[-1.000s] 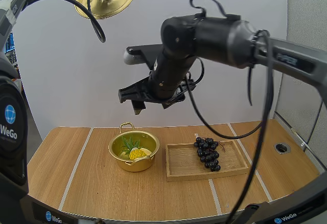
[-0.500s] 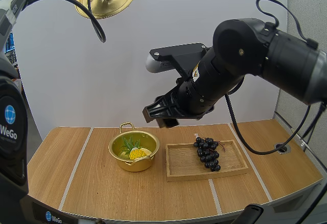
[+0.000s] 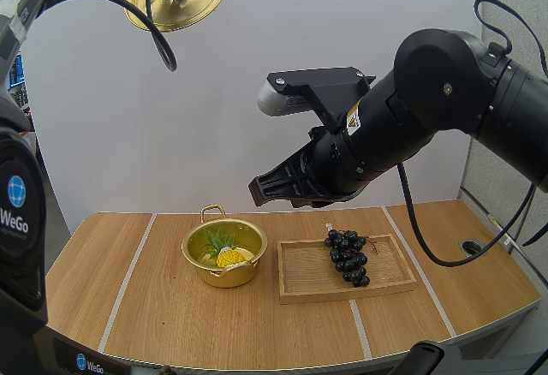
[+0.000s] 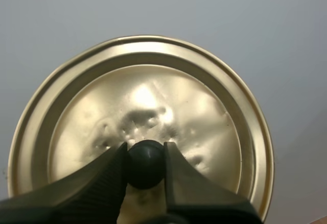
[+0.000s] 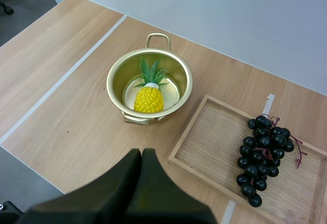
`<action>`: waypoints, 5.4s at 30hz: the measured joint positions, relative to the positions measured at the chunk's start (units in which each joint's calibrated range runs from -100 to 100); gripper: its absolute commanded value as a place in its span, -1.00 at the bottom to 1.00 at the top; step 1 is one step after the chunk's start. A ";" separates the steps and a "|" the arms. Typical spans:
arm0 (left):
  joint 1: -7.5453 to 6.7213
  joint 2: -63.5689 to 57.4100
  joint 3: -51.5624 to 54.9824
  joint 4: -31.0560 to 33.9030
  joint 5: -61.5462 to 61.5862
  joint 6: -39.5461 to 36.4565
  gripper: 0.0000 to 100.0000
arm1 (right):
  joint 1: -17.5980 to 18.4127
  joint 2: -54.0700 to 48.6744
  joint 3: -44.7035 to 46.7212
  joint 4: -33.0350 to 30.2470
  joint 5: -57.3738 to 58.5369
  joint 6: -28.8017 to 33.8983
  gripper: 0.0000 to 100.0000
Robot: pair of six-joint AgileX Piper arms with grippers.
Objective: Open the pot, put the pineapple inside, and close it
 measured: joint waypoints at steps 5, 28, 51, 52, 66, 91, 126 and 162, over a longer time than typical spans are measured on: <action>0.00 0.00 0.00 0.00 0.00 0.00 -1.00 | 0.00 -0.13 0.00 0.11 0.00 0.00 -1.00; 0.00 0.00 -0.06 0.00 11.34 0.00 -1.00 | 0.00 -0.13 0.00 0.33 0.00 0.00 -1.00; 0.00 6.24 26.47 0.00 25.24 7.62 -1.00 | 0.00 -0.13 0.00 0.33 0.00 0.00 -1.00; 0.00 6.78 27.78 0.00 25.24 8.90 -1.00 | 0.00 -0.13 0.00 0.33 0.00 0.00 -1.00; 0.00 13.18 43.83 -5.22 19.33 23.31 -1.00 | 0.00 -0.13 0.00 0.33 0.00 0.00 -1.00; -3.49 25.23 45.99 -6.53 5.11 26.39 -1.00 | 0.00 -0.13 0.00 0.33 0.00 0.00 -1.00; -3.49 26.37 49.89 -6.63 0.58 26.20 -1.00 | 0.00 -0.13 0.00 0.33 0.00 0.00 -1.00; -3.49 26.37 50.81 -6.89 0.71 25.03 -0.93 | 0.00 -0.13 0.00 0.33 0.00 0.00 -1.00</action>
